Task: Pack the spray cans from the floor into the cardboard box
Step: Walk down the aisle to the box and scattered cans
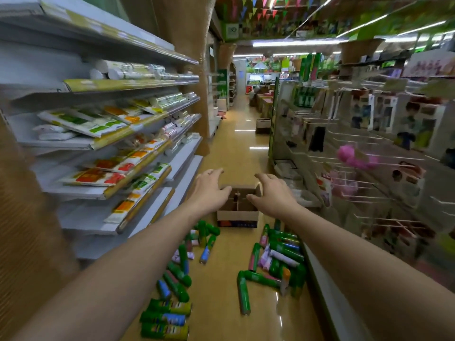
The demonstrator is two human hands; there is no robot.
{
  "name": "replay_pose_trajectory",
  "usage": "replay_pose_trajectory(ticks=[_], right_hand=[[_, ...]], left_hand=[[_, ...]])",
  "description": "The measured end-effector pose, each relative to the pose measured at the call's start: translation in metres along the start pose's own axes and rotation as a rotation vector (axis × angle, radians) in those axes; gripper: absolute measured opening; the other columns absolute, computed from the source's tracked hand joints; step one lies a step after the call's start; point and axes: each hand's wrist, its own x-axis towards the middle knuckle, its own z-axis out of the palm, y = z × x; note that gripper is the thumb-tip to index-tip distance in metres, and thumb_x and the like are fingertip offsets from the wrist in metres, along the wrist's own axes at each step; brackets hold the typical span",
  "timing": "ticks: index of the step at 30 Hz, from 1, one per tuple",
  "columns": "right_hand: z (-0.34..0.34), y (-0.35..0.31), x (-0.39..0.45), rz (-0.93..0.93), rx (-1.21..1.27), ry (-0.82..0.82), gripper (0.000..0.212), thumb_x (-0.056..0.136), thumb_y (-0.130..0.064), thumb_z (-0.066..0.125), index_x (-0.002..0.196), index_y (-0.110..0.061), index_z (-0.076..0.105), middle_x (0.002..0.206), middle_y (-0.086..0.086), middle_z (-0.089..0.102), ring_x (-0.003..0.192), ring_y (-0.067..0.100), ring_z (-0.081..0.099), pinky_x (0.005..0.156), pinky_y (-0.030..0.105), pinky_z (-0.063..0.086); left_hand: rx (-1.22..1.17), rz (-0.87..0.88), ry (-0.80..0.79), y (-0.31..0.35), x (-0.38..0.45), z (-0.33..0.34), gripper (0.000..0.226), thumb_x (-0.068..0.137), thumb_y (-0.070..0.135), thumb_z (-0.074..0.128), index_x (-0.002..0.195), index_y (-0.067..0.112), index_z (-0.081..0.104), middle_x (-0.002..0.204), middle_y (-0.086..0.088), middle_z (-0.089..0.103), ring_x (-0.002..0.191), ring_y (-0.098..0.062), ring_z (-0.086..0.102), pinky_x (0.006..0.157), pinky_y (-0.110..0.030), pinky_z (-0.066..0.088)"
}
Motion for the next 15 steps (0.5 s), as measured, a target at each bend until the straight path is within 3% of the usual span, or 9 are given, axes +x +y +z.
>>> replay_pose_trajectory(ticks=[6, 15], right_hand=[[0.032, 0.019, 0.102, -0.014, 0.016, -0.047, 0.074, 0.086, -0.048, 0.067, 0.150, -0.026, 0.036, 0.148, 0.005, 0.046, 0.132, 0.027, 0.046, 0.105, 0.046, 0.045], [0.118, 0.026, 0.261, 0.007, -0.001, -0.060, 0.075, 0.087, -0.046, 0.067, 0.151, -0.026, 0.033, 0.152, 0.005, 0.042, 0.138, 0.027, 0.040, 0.109, 0.047, 0.041]], left_hand=[[0.025, -0.032, -0.013, -0.018, 0.094, 0.032, 0.063, 0.092, 0.043, 0.060, 0.149, 0.024, 0.039, 0.154, -0.004, 0.038, 0.143, -0.026, 0.032, 0.114, -0.046, 0.034], [0.010, 0.024, -0.007, -0.090, 0.261, 0.078, 0.062, 0.092, 0.042, 0.062, 0.147, 0.027, 0.040, 0.152, -0.003, 0.040, 0.140, -0.025, 0.036, 0.111, -0.044, 0.039]])
